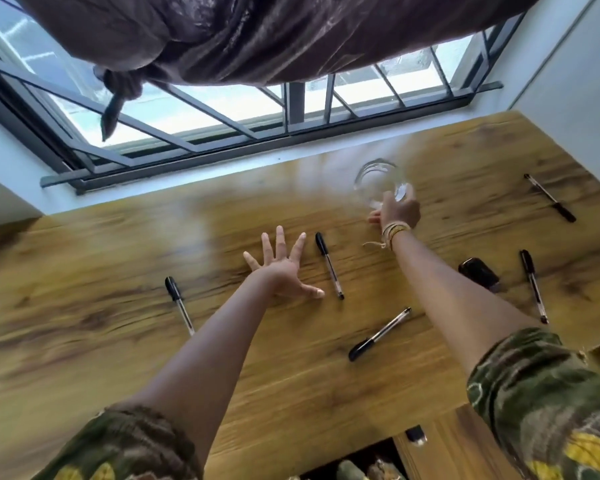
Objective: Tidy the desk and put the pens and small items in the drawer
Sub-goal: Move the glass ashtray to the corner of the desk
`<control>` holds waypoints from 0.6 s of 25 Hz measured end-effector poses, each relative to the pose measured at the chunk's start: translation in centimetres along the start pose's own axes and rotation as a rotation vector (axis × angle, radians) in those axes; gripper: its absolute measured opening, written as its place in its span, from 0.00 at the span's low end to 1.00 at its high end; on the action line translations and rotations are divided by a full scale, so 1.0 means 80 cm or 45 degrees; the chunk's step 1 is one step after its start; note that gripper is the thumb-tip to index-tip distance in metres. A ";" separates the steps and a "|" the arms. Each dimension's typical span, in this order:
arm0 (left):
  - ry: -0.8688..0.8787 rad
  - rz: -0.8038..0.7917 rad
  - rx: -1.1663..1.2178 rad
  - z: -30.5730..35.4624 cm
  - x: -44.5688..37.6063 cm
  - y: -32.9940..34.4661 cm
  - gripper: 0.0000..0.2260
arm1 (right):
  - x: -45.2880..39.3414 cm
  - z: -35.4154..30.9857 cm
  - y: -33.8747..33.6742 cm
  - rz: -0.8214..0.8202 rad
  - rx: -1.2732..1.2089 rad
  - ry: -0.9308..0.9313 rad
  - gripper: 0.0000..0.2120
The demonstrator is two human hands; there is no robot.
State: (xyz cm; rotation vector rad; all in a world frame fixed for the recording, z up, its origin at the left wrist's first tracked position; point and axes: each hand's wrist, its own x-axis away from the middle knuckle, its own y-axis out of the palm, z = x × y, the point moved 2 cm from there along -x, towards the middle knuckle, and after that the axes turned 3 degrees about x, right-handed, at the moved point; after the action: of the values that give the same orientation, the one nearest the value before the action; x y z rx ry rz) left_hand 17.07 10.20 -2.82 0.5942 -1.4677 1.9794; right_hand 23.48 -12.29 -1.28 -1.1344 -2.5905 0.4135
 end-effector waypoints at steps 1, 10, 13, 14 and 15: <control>0.056 0.052 0.117 -0.006 0.001 -0.009 0.48 | 0.026 -0.001 0.005 -0.075 -0.004 -0.092 0.05; 0.206 0.645 1.751 -0.155 0.128 -0.023 0.19 | 0.276 -0.009 0.088 -0.670 0.118 -0.609 0.16; 0.128 0.864 1.813 -0.226 0.176 -0.005 0.06 | 0.365 -0.008 0.117 -0.798 0.160 -0.743 0.16; 0.076 0.942 1.822 -0.252 0.194 0.004 0.05 | 0.397 -0.008 0.125 -0.853 0.147 -0.739 0.18; 0.020 1.015 1.830 -0.276 0.210 0.014 0.05 | 0.426 -0.007 0.133 -0.930 0.134 -0.703 0.19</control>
State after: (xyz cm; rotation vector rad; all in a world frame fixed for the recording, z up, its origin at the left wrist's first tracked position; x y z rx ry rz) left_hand 4.11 34.41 1.20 0.5140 0.0857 3.5070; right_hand 8.59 20.14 0.14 0.0306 -3.1400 0.7382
